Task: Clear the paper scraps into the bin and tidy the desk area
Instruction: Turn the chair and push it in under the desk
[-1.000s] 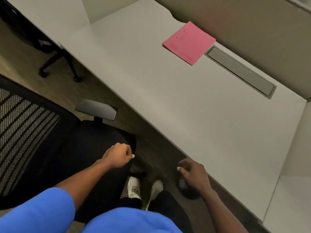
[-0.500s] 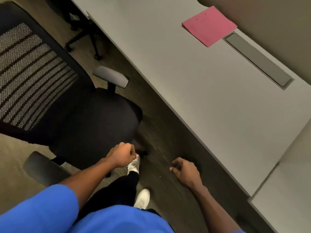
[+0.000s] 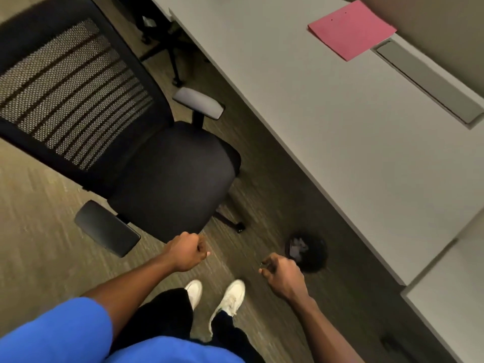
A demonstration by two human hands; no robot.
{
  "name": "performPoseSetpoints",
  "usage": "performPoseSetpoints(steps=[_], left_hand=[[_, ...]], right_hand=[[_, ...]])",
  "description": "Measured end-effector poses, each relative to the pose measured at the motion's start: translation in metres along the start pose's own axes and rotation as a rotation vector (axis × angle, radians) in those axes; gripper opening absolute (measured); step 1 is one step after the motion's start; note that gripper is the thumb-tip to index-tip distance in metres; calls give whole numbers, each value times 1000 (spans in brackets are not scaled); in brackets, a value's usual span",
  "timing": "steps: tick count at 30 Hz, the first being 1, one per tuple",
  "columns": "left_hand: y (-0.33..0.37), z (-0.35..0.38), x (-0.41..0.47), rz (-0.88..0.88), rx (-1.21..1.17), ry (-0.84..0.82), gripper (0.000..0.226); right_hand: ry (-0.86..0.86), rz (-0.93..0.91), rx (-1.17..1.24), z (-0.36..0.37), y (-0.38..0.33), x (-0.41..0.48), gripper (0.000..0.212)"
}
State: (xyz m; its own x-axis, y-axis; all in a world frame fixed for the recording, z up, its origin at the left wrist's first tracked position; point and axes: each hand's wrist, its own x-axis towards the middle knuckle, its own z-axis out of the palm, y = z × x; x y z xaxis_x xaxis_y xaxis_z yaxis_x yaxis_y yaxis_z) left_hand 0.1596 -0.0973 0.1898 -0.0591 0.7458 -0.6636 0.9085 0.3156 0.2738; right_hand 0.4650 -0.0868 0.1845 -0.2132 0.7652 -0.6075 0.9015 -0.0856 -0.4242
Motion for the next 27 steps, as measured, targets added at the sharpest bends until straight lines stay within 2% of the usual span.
performPoseSetpoints(steps=[9, 15, 19, 24, 27], left_hand=[[-66, -11, -18, 41, -69, 40, 29], [-133, -39, -29, 59, -55, 34, 27], [-192, -79, -31, 92, -29, 77, 29], [-265, -152, -32, 157, 10, 261, 22], [-303, -208, -32, 260, 106, 460, 21]], right_hand=[[-41, 11, -16, 30, -59, -6, 32], [27, 64, 25, 63, -116, -1, 30], [72, 106, 87, 110, -174, 1, 27], [54, 83, 100, 176, -260, 9, 48], [48, 28, 60, 206, -309, 20, 66]])
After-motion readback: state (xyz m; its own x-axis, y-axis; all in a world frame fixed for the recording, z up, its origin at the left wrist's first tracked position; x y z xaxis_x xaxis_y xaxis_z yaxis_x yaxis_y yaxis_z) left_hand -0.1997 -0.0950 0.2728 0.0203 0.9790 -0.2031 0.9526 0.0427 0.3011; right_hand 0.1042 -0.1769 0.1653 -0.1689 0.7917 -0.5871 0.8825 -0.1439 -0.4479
